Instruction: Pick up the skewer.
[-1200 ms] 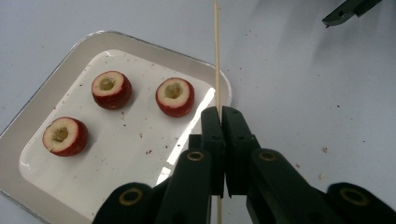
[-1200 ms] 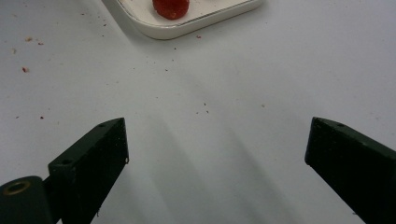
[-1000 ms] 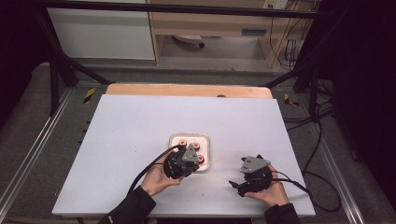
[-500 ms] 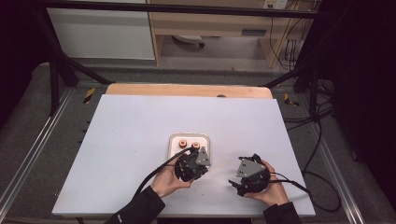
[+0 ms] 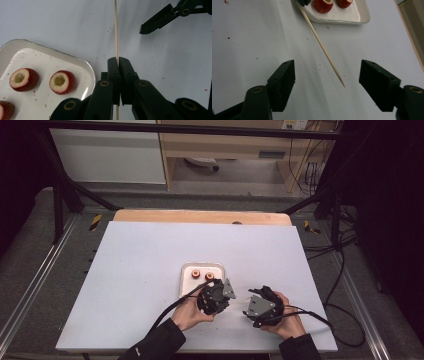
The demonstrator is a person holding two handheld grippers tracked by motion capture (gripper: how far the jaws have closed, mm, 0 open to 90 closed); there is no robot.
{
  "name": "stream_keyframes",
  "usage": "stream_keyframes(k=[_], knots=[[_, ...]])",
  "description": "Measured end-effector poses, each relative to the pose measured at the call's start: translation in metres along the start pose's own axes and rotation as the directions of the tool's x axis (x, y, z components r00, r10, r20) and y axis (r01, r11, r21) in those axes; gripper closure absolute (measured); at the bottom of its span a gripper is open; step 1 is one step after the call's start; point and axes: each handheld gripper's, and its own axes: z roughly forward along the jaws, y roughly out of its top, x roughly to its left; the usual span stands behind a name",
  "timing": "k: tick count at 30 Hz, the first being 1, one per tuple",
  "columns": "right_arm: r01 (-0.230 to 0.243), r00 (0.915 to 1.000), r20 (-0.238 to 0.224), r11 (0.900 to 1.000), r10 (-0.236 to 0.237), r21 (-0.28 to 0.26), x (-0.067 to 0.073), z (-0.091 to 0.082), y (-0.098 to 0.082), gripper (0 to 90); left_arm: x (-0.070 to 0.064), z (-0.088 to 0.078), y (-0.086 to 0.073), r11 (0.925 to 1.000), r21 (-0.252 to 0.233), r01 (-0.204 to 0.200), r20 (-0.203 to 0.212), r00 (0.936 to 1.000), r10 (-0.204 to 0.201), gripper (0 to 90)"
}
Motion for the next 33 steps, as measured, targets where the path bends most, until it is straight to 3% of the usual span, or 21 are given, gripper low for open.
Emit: stream_keyframes(k=[3, 8, 12, 16, 17, 25, 27, 28, 31, 33], knots=[[0.073, 0.9973, -0.005, 0.997, -0.073, -0.003, 0.001, 0.001, 0.001, 38.9, -0.001, 0.003, 0.003, 1.0000, 0.004, 0.003, 0.009, 1.0000, -0.003, 88.2], [0.126, 0.9920, -0.014, 0.992, -0.126, -0.002, 0.003, 0.003, 0.003, 45.9, -0.002, 0.006, 0.007, 1.0000, 0.008, 0.004, 0.019, 0.9998, -0.004, 88.2], [0.187, 0.9823, -0.016, 0.982, -0.187, 0.014, 0.004, 0.006, 0.004, 52.1, -0.004, 0.008, 0.011, 0.9999, 0.013, 0.000, 0.027, 0.9996, -0.001, 88.2], [0.219, 0.9754, -0.028, 0.975, -0.219, 0.023, 0.007, 0.007, 0.006, 59.7, -0.006, 0.010, 0.013, 0.9998, 0.020, -0.010, 0.035, 0.9993, 0.009, 88.2], [0.243, 0.9698, -0.030, 0.970, -0.242, 0.021, 0.008, 0.007, 0.006, 63.3, -0.006, 0.010, 0.013, 0.9998, 0.020, -0.009, 0.038, 0.9992, 0.008, 88.2], [0.308, 0.9508, -0.039, 0.951, -0.307, 0.026, 0.010, 0.009, 0.006, 76.7, -0.007, 0.012, 0.014, 0.9996, 0.027, -0.004, 0.050, 0.9987, 0.003, 88.2], [0.312, 0.9498, -0.039, 0.950, -0.310, 0.028, 0.011, 0.009, 0.005, 77.8, -0.007, 0.013, 0.015, 0.9996, 0.028, -0.007, 0.053, 0.9986, 0.005, 88.2], [0.337, 0.9411, -0.034, 0.941, -0.337, 0.025, 0.010, 0.010, 0.005, 79.9, -0.007, 0.013, 0.015, 0.9995, 0.029, -0.009, 0.054, 0.9985, 0.007, 88.2], [0.334, 0.9423, -0.038, 0.942, -0.333, 0.029, 0.011, 0.010, 0.005, 81.9, -0.007, 0.013, 0.015, 0.9995, 0.031, -0.009, 0.056, 0.9984, 0.007, 88.3], [0.345, 0.9384, -0.036, 0.938, -0.344, 0.030, 0.011, 0.009, 0.005, 84.1, -0.007, 0.013, 0.015, 0.9995, 0.031, -0.009, 0.058, 0.9983, 0.007, 88.2]])
